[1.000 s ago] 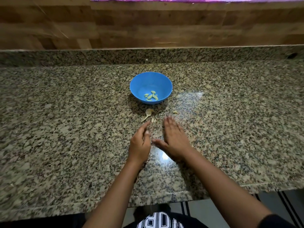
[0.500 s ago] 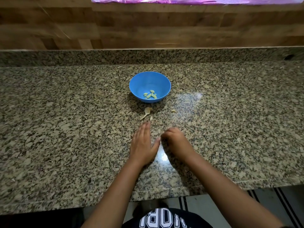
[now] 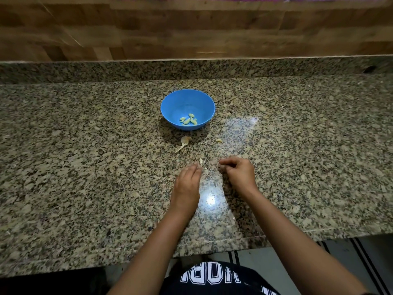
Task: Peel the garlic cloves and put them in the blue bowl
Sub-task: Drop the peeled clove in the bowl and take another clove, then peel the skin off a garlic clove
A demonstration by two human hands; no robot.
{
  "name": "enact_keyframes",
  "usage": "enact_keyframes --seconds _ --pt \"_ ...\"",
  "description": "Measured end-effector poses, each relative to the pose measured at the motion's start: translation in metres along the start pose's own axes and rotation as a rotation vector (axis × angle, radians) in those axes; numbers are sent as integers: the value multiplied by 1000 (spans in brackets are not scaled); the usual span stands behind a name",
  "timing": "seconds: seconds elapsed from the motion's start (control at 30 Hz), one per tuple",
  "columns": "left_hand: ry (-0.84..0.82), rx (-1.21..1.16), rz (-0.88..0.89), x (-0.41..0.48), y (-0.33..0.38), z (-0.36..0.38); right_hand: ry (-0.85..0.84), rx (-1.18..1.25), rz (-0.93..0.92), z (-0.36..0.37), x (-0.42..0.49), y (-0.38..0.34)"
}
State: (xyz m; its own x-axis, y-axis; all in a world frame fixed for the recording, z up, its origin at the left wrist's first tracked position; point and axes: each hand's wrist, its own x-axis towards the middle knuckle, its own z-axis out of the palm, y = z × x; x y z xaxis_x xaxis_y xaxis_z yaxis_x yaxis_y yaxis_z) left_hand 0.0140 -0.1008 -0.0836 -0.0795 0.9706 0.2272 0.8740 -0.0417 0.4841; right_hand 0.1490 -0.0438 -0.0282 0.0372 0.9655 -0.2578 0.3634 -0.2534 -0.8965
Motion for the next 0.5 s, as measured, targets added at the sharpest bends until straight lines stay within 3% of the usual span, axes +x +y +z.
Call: enact_keyframes --seconds 0.3,0.5 --pt "21 -113 -72 4 -2 -16 -86 28 -2 9 -3 -4" --pt "63 -515 -553 9 5 -36 -194 91 -14 23 -5 -20"
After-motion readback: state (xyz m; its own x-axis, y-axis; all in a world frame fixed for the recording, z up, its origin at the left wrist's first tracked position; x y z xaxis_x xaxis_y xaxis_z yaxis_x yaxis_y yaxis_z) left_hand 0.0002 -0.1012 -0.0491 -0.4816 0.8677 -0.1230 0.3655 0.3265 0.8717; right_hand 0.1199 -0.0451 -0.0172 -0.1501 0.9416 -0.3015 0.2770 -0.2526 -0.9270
